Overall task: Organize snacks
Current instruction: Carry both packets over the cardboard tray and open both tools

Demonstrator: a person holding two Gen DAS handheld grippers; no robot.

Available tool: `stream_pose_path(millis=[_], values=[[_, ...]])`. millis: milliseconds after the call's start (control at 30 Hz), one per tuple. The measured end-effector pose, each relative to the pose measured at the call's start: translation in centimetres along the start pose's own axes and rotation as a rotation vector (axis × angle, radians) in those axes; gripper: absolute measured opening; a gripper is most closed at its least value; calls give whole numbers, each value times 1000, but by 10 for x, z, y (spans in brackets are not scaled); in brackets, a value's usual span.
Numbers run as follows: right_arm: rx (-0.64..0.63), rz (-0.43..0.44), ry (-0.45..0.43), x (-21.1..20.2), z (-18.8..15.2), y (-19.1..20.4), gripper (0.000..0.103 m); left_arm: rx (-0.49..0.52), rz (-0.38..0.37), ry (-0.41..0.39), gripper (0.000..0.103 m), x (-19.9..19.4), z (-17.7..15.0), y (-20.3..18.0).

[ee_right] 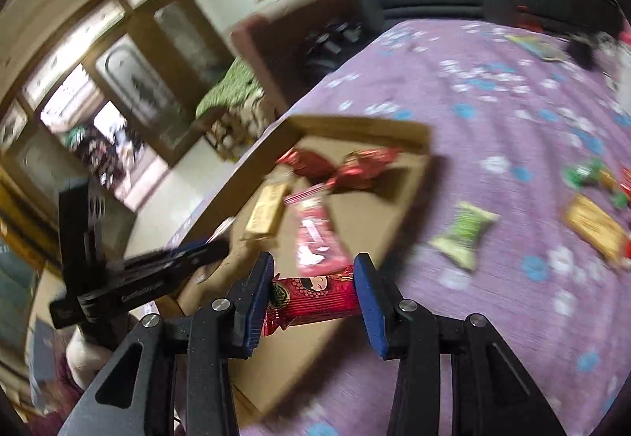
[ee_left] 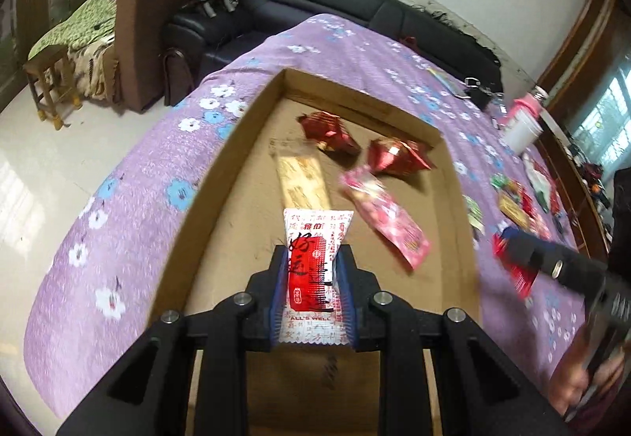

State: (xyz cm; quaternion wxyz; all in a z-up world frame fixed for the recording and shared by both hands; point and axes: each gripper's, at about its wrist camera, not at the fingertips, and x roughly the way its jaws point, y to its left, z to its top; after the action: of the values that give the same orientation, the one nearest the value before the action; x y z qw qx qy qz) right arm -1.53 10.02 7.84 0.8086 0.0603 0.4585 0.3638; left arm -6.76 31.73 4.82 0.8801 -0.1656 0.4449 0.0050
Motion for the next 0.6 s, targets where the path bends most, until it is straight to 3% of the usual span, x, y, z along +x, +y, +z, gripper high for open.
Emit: stream_pose_path(millis=[133,267,433,600], values=[[-61,-13,67,43,0,25,46,-11,3,14,28,10,9,3],[-131,-76,69,68,-1,39,54,-28,-25,-41,67,-3,11,5],[-106,-43,42,63,-1,36,59,-45,-33,-87,70,-29,5,5],[-72,-31,-72,26,-4,26,67,-89,-52,-132,74,-58,-14,0]])
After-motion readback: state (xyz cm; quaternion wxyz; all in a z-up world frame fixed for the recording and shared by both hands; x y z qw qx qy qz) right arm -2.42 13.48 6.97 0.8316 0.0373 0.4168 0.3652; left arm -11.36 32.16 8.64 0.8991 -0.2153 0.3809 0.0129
